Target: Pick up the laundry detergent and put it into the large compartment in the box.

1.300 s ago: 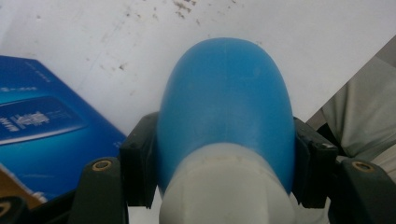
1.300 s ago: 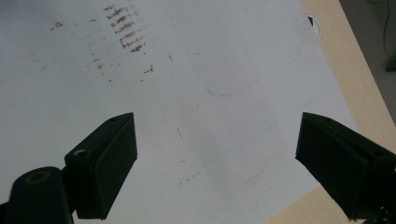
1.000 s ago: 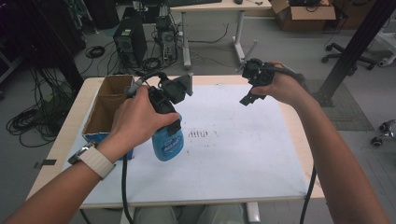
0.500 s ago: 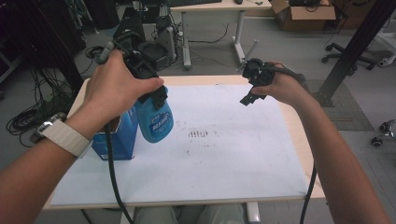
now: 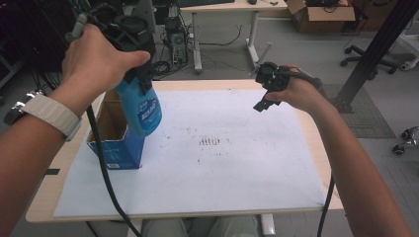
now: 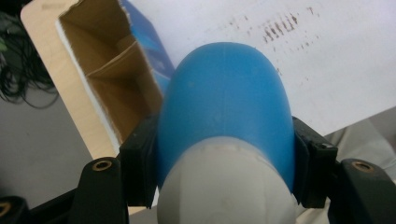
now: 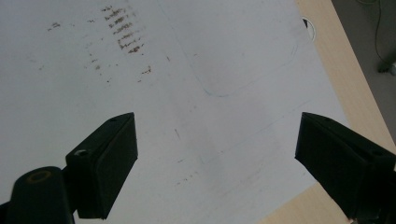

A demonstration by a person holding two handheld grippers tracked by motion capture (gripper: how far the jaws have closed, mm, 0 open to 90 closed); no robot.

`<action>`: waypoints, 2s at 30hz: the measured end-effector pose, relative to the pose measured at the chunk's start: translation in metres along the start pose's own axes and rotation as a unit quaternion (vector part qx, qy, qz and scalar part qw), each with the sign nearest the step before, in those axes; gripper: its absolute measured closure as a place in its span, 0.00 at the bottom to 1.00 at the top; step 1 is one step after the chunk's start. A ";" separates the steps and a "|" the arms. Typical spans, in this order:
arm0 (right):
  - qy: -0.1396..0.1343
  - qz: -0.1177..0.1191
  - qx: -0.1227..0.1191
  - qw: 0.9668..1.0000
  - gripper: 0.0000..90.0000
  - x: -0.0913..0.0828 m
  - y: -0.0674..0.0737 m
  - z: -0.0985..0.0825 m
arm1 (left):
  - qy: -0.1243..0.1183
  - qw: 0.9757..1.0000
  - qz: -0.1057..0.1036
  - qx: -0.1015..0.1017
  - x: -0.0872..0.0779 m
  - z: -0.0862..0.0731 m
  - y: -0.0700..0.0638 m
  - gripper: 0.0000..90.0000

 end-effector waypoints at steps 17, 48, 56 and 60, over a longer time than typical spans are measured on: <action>0.002 -0.004 0.001 1.000 0.14 0.001 -0.004 -0.003 | 0.003 0.993 0.007 -0.116 -0.008 0.004 0.057 0.42; 0.014 -0.003 0.002 1.000 0.14 0.012 -0.006 0.002 | 0.009 0.987 0.033 -0.160 0.097 0.013 0.108 0.42; 0.019 -0.003 0.003 1.000 0.14 0.014 -0.007 0.002 | 0.010 0.987 0.038 -0.154 0.135 0.015 0.109 0.42; 0.021 -0.002 0.002 1.000 0.14 0.016 -0.007 0.003 | 0.017 0.987 0.035 -0.153 0.152 0.014 0.110 0.42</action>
Point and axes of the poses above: each handheld gripper's, and its own axes: x roughly forward along the jaws, z roughly out of its top, y roughly to its left, the point moved 8 cm from there along x, roughly forward along the jaws, and after that the axes turned 11 degrees about y, right-handed, at the moved point
